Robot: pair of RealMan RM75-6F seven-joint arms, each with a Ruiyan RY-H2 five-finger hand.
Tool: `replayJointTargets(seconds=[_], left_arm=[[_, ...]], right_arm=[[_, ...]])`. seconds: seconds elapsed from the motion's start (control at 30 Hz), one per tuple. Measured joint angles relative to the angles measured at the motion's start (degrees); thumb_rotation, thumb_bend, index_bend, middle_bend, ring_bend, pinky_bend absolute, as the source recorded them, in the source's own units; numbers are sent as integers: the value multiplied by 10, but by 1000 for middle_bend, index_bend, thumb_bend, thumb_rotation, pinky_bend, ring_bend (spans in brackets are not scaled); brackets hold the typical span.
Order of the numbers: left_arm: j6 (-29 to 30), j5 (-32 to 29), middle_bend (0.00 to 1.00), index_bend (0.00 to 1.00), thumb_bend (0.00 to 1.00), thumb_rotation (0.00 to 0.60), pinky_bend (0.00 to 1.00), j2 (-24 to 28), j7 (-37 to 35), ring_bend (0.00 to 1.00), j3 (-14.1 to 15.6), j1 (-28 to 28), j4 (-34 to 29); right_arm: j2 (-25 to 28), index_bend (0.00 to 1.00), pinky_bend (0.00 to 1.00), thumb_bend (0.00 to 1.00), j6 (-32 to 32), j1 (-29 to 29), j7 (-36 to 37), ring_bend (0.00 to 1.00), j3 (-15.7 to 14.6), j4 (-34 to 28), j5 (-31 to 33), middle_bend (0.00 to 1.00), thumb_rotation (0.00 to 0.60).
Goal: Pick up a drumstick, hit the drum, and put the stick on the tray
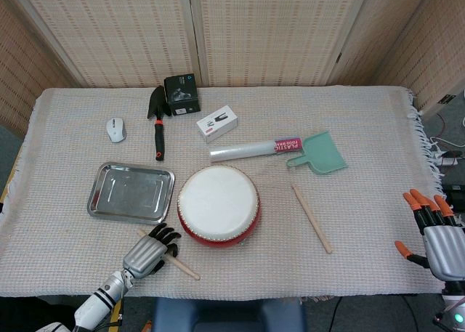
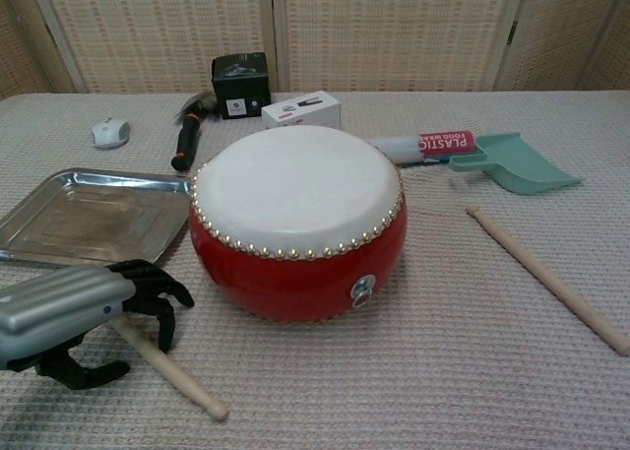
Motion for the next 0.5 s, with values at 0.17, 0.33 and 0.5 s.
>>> replayJointTargets(seconds=[0.17, 0.33, 0.5], left_arm=[[5, -6, 169, 526, 325, 600, 62, -7, 1, 91, -2, 0, 5], [10, -10, 179, 555, 325, 600, 62, -11, 0, 92, -1, 1, 9], [19, -11, 195, 587, 325, 600, 62, -17, -14, 99, -1, 4, 12]], right_arm=[[0, 1, 0, 211, -2, 0, -1, 0, 0, 0, 1, 21, 600], [1, 1, 0, 211, -4, 1, -3, 0, 0, -1, 2, 21, 600], [1, 1, 0, 211, -6, 3, -4, 0, 1, -3, 3, 21, 600]])
